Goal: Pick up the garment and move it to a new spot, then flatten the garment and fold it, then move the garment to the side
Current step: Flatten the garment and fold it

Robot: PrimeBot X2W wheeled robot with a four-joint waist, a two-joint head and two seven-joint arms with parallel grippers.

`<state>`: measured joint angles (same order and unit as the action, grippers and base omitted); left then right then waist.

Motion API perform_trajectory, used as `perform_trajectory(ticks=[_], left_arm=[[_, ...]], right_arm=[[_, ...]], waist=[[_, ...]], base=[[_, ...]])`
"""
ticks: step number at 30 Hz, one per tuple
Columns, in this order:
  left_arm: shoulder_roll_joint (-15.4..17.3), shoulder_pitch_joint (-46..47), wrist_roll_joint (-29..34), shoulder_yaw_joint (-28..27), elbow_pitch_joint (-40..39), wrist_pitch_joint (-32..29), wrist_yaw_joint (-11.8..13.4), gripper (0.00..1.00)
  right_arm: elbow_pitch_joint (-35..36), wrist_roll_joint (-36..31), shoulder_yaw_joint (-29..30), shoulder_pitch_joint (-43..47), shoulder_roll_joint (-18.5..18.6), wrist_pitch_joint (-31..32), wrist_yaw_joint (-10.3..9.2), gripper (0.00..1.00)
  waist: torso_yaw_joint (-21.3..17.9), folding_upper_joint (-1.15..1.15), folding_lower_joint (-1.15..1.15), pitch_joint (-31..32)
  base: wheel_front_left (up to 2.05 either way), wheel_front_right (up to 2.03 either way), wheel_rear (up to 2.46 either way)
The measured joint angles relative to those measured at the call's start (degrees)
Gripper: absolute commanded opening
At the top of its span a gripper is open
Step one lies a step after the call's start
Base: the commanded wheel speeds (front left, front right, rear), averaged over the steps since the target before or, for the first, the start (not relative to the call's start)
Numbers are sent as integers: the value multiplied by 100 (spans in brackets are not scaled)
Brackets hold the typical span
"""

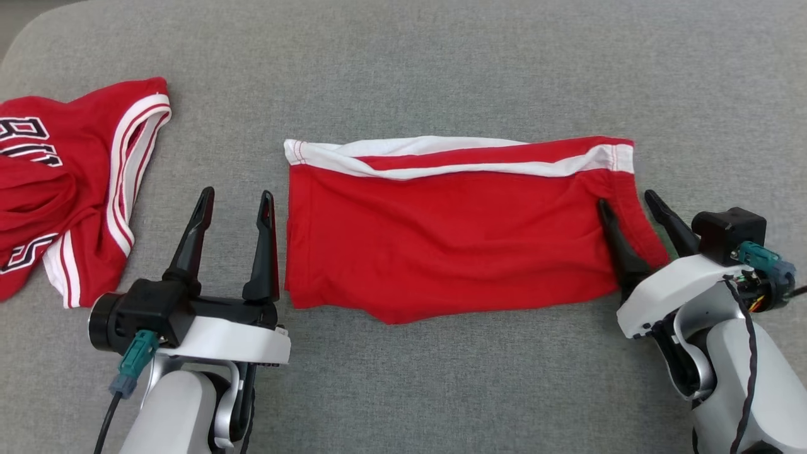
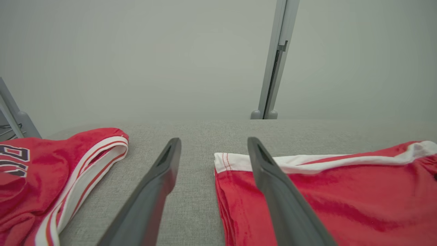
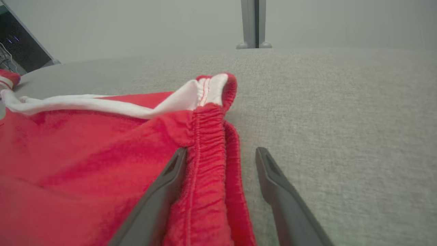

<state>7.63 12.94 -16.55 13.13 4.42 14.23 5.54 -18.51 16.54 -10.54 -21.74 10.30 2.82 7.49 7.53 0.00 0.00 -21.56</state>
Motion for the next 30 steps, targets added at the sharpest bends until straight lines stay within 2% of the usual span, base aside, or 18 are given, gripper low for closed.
perform_trajectory(ticks=[6,7,8,9,10,15,24,28,30], left_arm=[[-16,114,33,-44,78,51,-29,100],[-16,140,34,-53,88,51,-29,100],[-16,152,35,-65,90,54,-34,100],[-20,153,41,-70,94,62,-37,100],[-24,152,41,-79,98,65,-36,100],[-11,143,58,-132,93,68,-35,100],[1,125,77,-134,89,75,-37,100],[-1,73,76,-152,88,76,-36,100],[-5,53,76,-149,91,76,-35,100]], right_arm=[[-556,358,-177,-269,35,208,0,100],[-610,441,-227,-307,55,253,0,84],[-641,527,-278,-333,77,270,0,43],[-665,608,-310,-349,90,271,0,28],[-679,678,-342,-354,111,272,1,0],[-613,1062,-511,-196,250,158,11,0],[-398,1480,-156,204,828,191,16,0],[-43,1862,-187,296,851,463,5,0],[213,2297,-194,302,782,670,-1,0]], waist=[[115,0,0,-149],[109,0,0,-148],[101,0,0,-141],[89,0,0,-135],[73,0,0,-129],[-49,0,0,-36],[-153,0,0,52],[-199,0,0,87],[-223,0,0,110]], base=[[0,0,0],[0,0,0],[0,0,0],[0,0,0],[0,0,0],[0,0,0],[0,0,0],[0,0,0],[0,0,0]])
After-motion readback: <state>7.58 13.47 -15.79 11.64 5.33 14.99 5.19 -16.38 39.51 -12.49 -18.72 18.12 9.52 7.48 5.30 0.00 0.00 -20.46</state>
